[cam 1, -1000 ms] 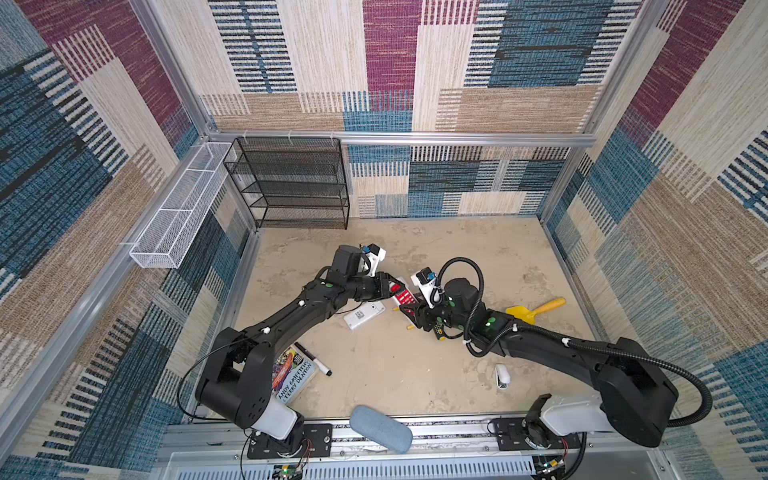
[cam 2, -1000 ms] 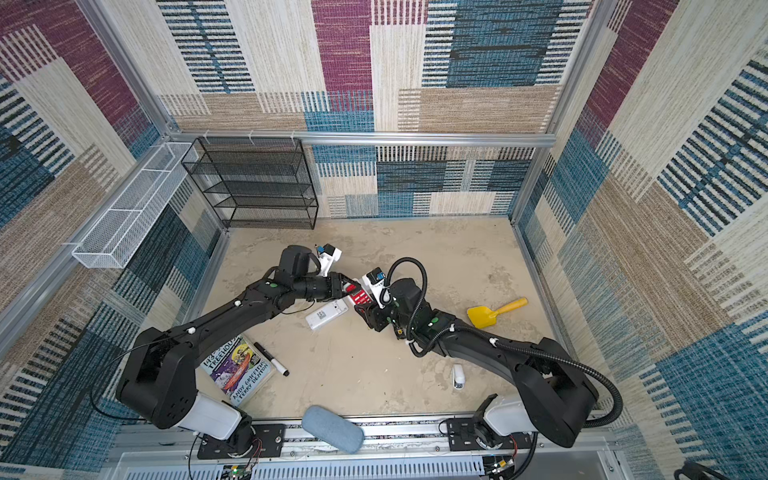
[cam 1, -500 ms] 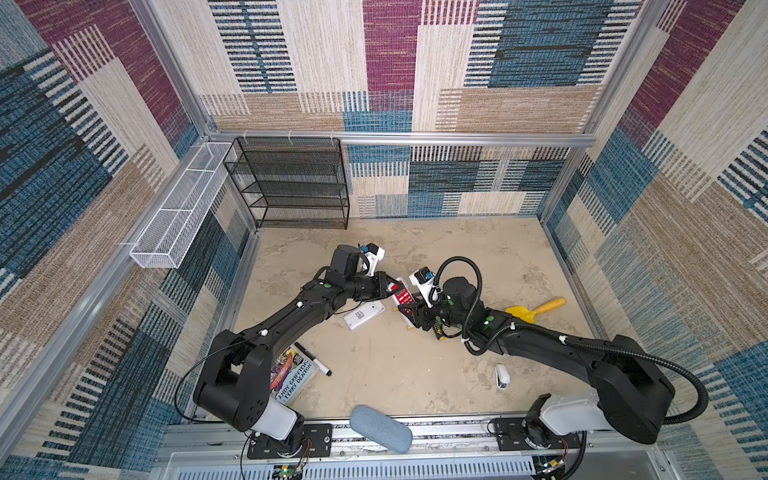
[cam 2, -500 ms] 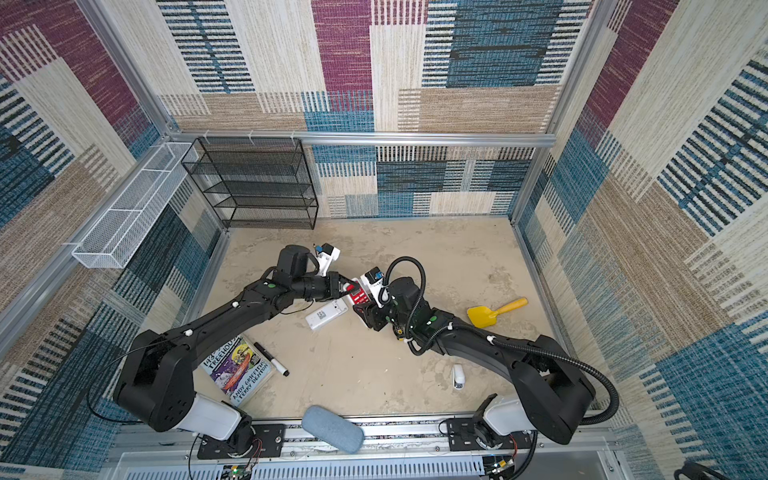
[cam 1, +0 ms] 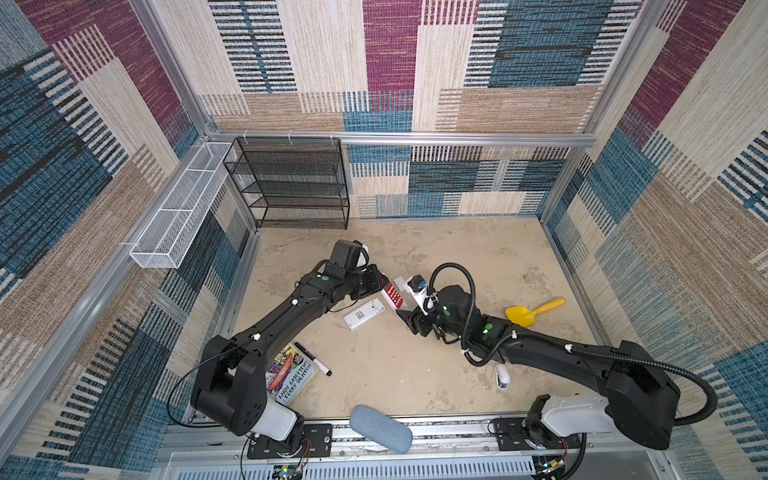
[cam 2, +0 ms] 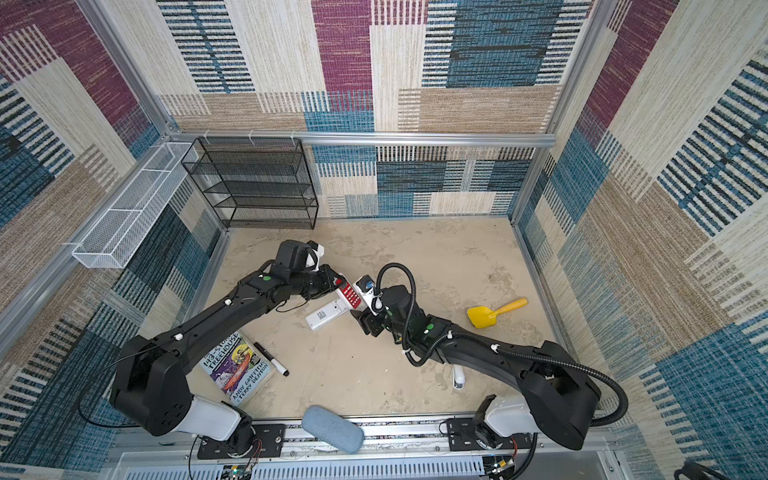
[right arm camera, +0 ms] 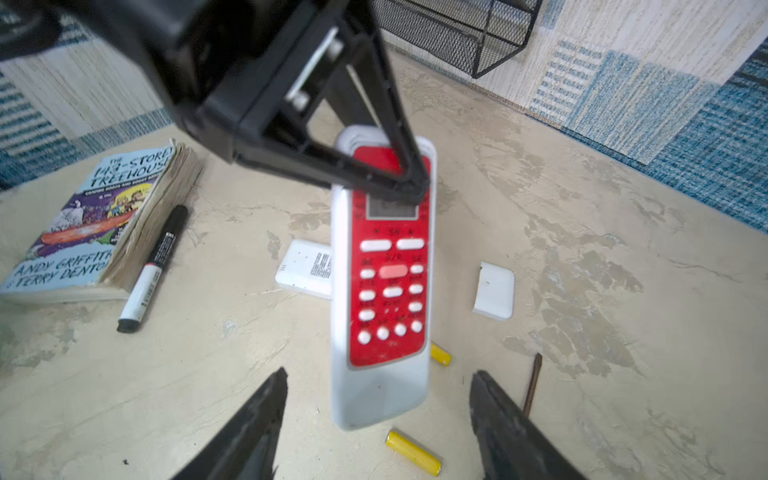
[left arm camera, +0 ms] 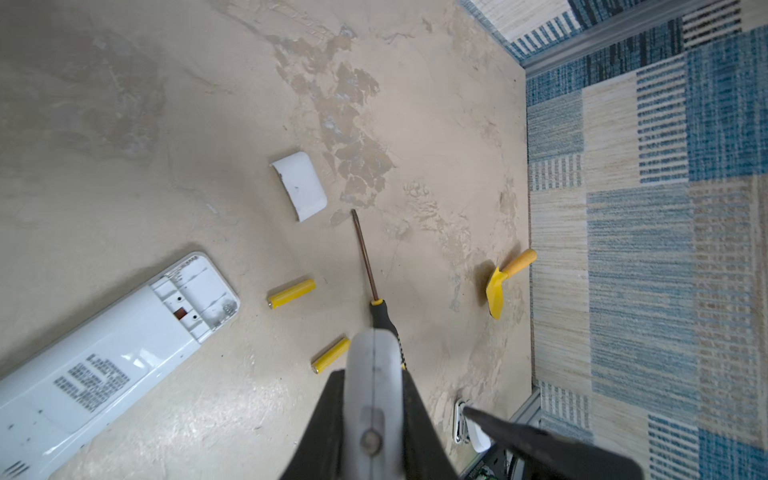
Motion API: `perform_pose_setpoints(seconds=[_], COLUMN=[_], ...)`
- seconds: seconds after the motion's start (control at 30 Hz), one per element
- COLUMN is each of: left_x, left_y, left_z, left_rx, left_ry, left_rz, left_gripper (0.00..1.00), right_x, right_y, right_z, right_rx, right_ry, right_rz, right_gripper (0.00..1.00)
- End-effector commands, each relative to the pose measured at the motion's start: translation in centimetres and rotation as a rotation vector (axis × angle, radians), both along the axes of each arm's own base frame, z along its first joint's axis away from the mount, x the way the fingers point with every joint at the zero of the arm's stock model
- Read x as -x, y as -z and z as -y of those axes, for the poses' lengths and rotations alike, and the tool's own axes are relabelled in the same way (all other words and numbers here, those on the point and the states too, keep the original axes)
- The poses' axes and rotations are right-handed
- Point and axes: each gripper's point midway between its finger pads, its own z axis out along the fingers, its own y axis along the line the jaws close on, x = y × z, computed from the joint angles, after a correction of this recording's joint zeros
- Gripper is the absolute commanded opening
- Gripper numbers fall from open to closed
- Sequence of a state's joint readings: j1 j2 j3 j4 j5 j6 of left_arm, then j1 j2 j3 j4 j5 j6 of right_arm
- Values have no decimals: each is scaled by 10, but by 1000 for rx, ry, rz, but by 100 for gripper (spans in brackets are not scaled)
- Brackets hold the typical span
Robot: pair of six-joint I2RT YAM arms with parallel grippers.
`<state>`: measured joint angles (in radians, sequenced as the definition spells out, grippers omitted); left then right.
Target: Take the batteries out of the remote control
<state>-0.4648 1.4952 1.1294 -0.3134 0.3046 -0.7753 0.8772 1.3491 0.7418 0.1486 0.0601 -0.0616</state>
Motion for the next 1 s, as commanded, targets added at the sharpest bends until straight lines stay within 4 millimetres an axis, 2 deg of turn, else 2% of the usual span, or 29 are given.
perform_pose_setpoints(seconds=[0.0, 0.33, 0.67, 0.97], left_x=[-5, -3, 2, 2], left_y=[1, -2, -9, -5], left_z=[-11, -15, -15, -7], left_rx=[-3, 10, 46, 68], left_ry=[-119, -211, -225, -202], left_rz=[-40, -62, -71, -101], left_gripper=[0, 0, 0, 0], right_x=[-11, -13, -27, -29], right_y=[-9, -2, 4, 2], right_z=[2, -22, -23, -29], right_rx=[40, 70, 84, 93], right_ry=[99, 177, 258, 237], right_rz=[141, 303, 392, 455], right_gripper=[67, 63, 53, 50])
